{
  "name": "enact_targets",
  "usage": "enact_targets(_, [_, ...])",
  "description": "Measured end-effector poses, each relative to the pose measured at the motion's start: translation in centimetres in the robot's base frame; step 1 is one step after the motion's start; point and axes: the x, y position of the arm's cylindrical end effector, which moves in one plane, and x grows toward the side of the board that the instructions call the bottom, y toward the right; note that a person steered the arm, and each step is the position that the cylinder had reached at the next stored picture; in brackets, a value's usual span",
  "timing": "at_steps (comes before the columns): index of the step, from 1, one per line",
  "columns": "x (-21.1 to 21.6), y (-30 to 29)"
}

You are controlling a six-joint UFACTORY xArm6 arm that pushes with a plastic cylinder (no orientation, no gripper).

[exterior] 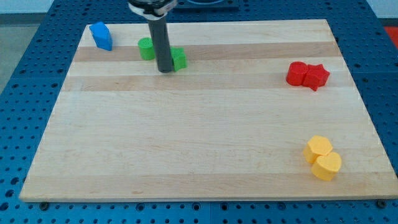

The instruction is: Drag the green star to the top right

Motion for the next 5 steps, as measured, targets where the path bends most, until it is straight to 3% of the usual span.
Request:
enact_targets(3, [-4.9, 3.1])
enact_targets(5, [-10.3, 6.3])
